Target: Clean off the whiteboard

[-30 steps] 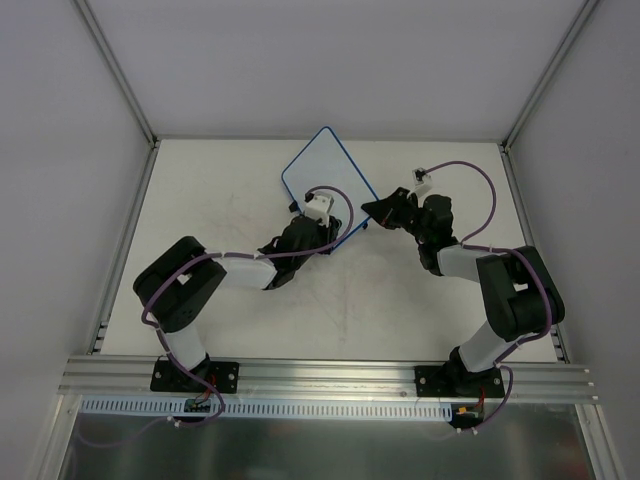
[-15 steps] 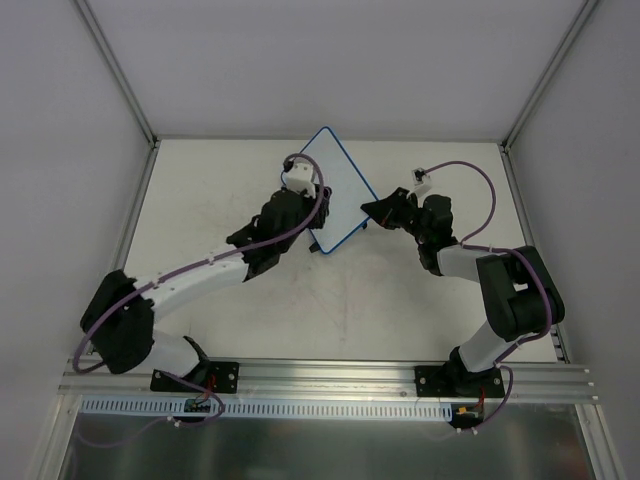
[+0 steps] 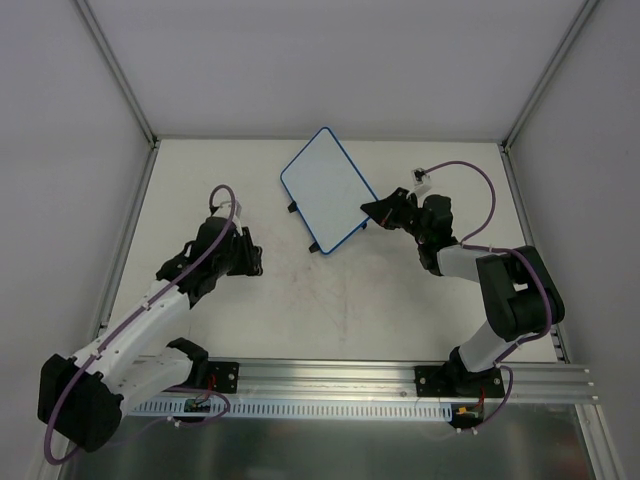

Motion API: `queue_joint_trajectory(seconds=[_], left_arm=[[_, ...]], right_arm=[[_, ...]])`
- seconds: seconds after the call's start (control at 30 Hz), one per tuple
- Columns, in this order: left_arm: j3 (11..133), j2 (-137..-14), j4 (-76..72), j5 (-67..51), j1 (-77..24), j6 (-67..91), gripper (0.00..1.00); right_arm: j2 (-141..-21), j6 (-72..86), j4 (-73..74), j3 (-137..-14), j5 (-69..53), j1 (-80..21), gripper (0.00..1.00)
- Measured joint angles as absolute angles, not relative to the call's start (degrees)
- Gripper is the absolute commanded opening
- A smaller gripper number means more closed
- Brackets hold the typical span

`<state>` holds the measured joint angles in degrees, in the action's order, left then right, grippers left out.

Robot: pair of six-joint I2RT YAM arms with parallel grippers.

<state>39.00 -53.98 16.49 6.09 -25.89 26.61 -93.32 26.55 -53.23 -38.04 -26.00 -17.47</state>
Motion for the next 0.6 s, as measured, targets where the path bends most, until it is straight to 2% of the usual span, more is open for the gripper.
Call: queue_joint_trajectory(seconds=[0.27,0.4,0.6], left_arm=[[37.52,-61.69,21.65,2.09,-23.88,26.68,0.06],[36.53,-65.19,20.88,0.32,-21.08,26.65,0.10],[35.14,-71.11,18.24,-3.11,-19.00,26.63,0.06]], right_arm=[[-93.32,26.52,-53.23,-38.04,-26.20,-17.47,0.00],[-93.32,26.55,-53.21,-38.04,-26.26,-17.47,0.00],[-93.32,26.55,-53.19,-38.04,-26.41,-17.47,0.00]])
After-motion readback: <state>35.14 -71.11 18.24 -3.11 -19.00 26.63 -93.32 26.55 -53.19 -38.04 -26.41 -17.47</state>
